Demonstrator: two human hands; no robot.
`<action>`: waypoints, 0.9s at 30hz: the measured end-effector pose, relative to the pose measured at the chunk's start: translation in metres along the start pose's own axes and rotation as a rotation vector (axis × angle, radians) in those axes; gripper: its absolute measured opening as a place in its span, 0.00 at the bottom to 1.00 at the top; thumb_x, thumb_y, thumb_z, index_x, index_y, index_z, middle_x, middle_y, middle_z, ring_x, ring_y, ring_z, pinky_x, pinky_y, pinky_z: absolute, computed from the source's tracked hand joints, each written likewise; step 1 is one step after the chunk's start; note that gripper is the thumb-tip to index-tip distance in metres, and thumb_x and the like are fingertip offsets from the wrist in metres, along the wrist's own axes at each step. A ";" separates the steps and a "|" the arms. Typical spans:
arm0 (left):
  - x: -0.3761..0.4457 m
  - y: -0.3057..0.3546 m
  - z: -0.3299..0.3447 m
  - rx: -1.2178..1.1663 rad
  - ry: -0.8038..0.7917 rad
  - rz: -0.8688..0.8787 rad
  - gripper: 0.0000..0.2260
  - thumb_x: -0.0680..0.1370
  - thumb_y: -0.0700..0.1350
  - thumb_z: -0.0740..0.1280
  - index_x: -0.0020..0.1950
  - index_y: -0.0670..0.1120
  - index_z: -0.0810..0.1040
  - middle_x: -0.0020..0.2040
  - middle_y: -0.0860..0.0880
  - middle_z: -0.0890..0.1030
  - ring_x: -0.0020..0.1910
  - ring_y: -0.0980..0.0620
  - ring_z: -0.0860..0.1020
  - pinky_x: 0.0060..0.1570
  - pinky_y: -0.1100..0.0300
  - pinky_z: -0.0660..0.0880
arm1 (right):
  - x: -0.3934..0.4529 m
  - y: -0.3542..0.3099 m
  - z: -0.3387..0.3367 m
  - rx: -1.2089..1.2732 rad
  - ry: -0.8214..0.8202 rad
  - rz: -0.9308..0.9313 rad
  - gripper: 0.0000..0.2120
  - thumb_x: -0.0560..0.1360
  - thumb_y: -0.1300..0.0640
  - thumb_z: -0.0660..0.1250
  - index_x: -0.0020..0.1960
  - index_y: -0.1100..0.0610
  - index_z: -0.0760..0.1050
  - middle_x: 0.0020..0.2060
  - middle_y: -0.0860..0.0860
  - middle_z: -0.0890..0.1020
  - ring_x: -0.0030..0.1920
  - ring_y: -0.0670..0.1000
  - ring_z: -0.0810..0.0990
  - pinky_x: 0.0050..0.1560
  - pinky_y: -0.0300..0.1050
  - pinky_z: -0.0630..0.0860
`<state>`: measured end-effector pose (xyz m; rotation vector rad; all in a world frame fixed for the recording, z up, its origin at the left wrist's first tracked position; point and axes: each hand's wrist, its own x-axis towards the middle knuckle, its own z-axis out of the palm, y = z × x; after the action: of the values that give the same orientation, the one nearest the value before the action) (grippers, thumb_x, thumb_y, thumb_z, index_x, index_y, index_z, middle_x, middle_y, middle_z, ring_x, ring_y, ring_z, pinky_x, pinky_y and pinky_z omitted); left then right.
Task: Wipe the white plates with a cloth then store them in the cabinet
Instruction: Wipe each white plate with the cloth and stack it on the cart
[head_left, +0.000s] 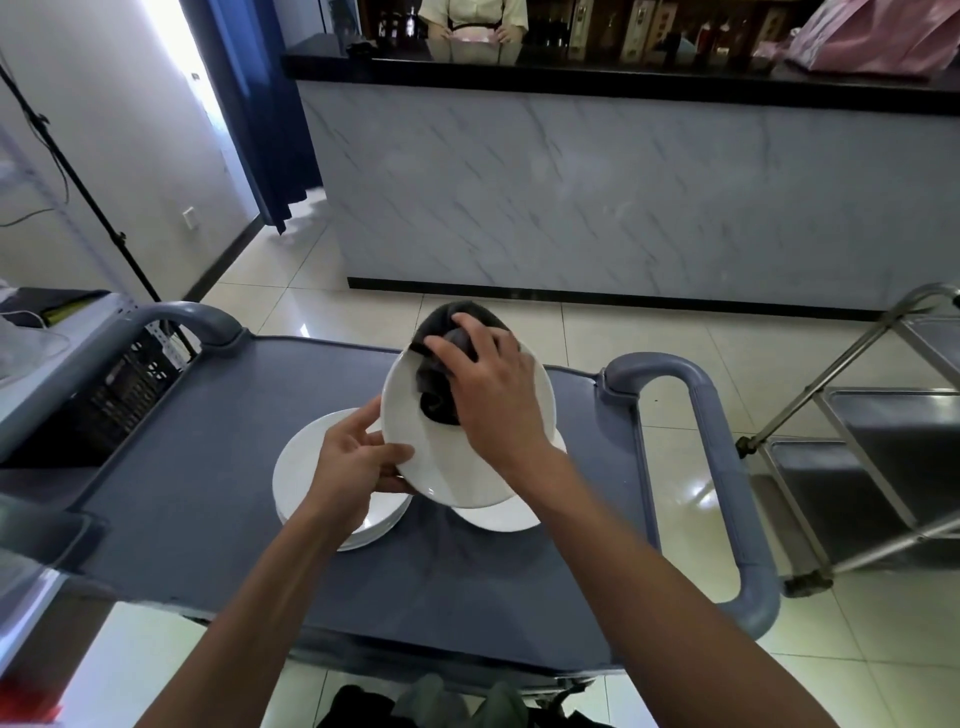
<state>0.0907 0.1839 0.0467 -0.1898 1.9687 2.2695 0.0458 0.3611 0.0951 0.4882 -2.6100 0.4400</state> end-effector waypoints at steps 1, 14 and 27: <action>0.001 0.000 0.000 0.001 -0.002 0.005 0.29 0.73 0.27 0.66 0.65 0.55 0.80 0.49 0.37 0.85 0.41 0.33 0.83 0.38 0.38 0.82 | -0.001 -0.006 0.002 0.005 -0.007 -0.046 0.22 0.78 0.57 0.66 0.70 0.46 0.73 0.74 0.53 0.68 0.67 0.61 0.69 0.57 0.59 0.70; 0.001 -0.001 -0.028 -0.033 0.015 0.014 0.29 0.73 0.26 0.66 0.65 0.53 0.80 0.50 0.36 0.85 0.44 0.34 0.84 0.37 0.39 0.82 | -0.008 -0.032 0.016 -0.001 -0.013 -0.113 0.19 0.77 0.54 0.62 0.67 0.46 0.76 0.72 0.54 0.71 0.66 0.62 0.71 0.54 0.58 0.72; 0.019 0.014 -0.072 -0.134 0.145 0.054 0.29 0.73 0.24 0.64 0.64 0.53 0.80 0.48 0.42 0.86 0.41 0.40 0.84 0.34 0.46 0.82 | -0.013 -0.029 0.035 0.081 0.001 0.297 0.16 0.82 0.55 0.63 0.69 0.47 0.75 0.73 0.52 0.70 0.66 0.59 0.69 0.59 0.59 0.71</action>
<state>0.0705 0.1113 0.0467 -0.3276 1.9094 2.4891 0.0557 0.3254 0.0660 0.1228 -2.6802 0.6432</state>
